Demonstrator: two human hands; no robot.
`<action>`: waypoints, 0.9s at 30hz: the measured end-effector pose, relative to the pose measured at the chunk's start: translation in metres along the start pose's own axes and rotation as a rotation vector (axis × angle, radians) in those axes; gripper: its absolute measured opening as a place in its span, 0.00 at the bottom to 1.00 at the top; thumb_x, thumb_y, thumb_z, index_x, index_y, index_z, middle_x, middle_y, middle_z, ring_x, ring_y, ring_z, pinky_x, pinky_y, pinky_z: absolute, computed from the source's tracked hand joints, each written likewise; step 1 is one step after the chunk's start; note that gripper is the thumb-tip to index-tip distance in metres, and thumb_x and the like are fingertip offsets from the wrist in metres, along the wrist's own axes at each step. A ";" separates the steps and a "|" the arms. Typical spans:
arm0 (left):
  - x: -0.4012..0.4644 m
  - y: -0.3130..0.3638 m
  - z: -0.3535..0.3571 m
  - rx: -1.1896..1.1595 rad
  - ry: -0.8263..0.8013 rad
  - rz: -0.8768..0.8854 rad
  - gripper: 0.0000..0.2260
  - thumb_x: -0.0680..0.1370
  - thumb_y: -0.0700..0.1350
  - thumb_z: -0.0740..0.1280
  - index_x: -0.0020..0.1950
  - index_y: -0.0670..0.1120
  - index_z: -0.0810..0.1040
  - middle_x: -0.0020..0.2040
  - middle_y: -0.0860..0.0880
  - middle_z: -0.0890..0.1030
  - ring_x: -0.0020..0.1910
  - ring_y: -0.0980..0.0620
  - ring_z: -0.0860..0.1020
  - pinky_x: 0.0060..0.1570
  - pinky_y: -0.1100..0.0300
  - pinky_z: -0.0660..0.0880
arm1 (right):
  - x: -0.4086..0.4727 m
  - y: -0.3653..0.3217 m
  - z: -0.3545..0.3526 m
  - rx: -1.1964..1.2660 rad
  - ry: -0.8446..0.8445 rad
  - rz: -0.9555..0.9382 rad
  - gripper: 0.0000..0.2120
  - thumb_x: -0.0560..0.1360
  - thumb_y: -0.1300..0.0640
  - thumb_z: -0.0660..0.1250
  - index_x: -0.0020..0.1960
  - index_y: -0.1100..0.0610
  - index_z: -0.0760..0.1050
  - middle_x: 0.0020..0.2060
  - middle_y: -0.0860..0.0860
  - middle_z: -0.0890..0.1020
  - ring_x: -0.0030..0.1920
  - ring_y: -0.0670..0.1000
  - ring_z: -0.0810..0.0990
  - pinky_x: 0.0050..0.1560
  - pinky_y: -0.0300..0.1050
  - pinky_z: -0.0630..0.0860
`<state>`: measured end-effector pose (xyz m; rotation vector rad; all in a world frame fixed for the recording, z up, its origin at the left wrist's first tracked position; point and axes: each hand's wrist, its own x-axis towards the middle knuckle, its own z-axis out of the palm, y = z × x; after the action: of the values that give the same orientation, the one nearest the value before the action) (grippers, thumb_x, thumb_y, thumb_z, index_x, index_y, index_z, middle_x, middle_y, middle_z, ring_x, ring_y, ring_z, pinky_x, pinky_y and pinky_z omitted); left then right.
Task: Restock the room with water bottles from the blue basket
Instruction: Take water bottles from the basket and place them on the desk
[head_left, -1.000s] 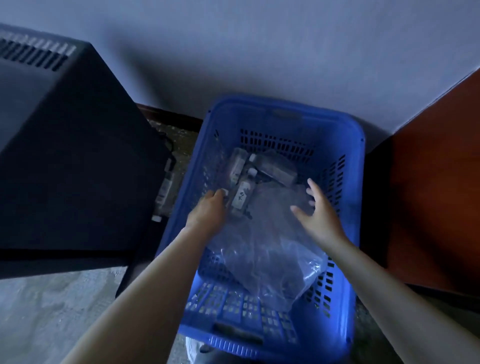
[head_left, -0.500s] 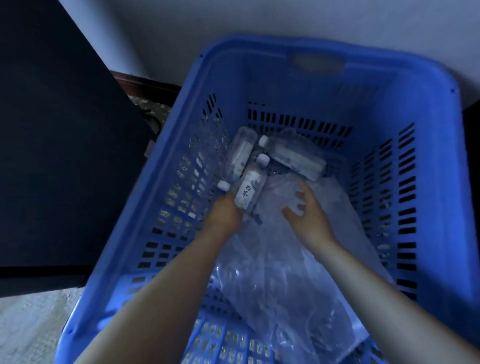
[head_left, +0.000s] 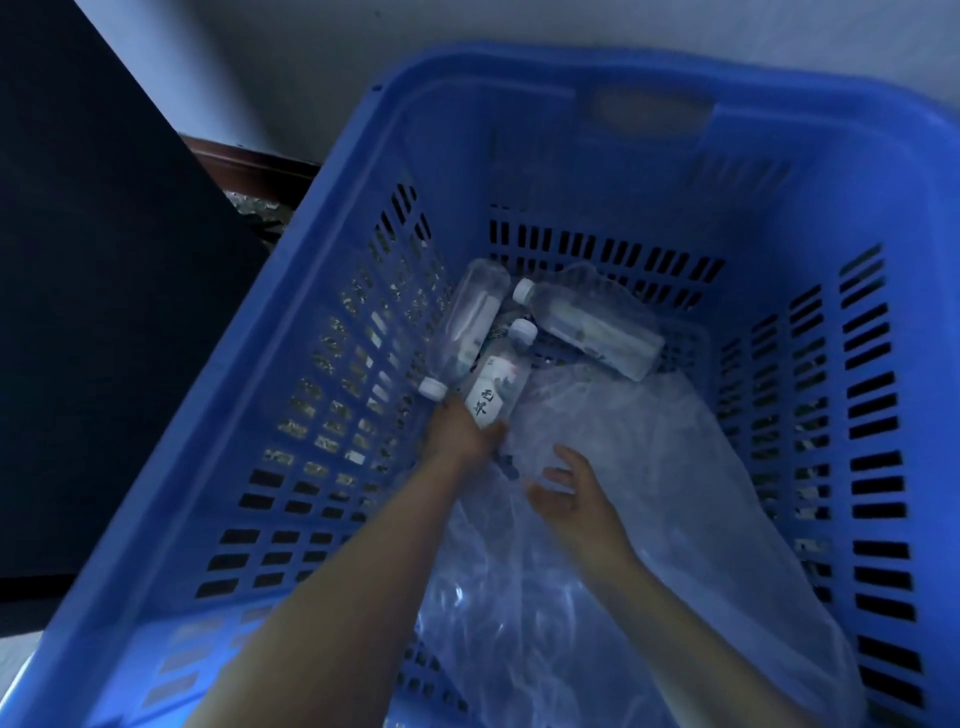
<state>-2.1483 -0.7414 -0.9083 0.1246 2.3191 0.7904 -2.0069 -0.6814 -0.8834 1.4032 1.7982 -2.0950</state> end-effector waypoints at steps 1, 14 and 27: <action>-0.001 0.003 0.000 0.000 0.011 -0.025 0.31 0.70 0.51 0.73 0.68 0.40 0.68 0.62 0.41 0.77 0.59 0.40 0.77 0.56 0.45 0.77 | 0.002 0.000 -0.002 0.007 0.005 0.007 0.24 0.75 0.63 0.67 0.69 0.56 0.65 0.56 0.53 0.72 0.54 0.51 0.73 0.53 0.43 0.70; -0.065 0.028 0.000 -0.352 -0.399 0.172 0.17 0.71 0.38 0.73 0.56 0.46 0.72 0.51 0.49 0.77 0.42 0.63 0.76 0.35 0.75 0.73 | 0.014 -0.037 -0.012 0.342 -0.011 0.074 0.21 0.73 0.53 0.69 0.63 0.54 0.68 0.49 0.55 0.83 0.45 0.53 0.83 0.36 0.42 0.79; 0.007 0.010 -0.045 0.085 0.131 0.140 0.20 0.77 0.39 0.64 0.68 0.40 0.67 0.65 0.40 0.72 0.59 0.41 0.74 0.52 0.53 0.72 | 0.023 -0.018 -0.024 0.352 0.079 0.081 0.25 0.70 0.55 0.73 0.64 0.54 0.69 0.54 0.58 0.81 0.51 0.59 0.82 0.49 0.65 0.79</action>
<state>-2.1835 -0.7544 -0.8803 0.2828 2.4902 0.7896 -2.0163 -0.6448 -0.8822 1.6228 1.4148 -2.4313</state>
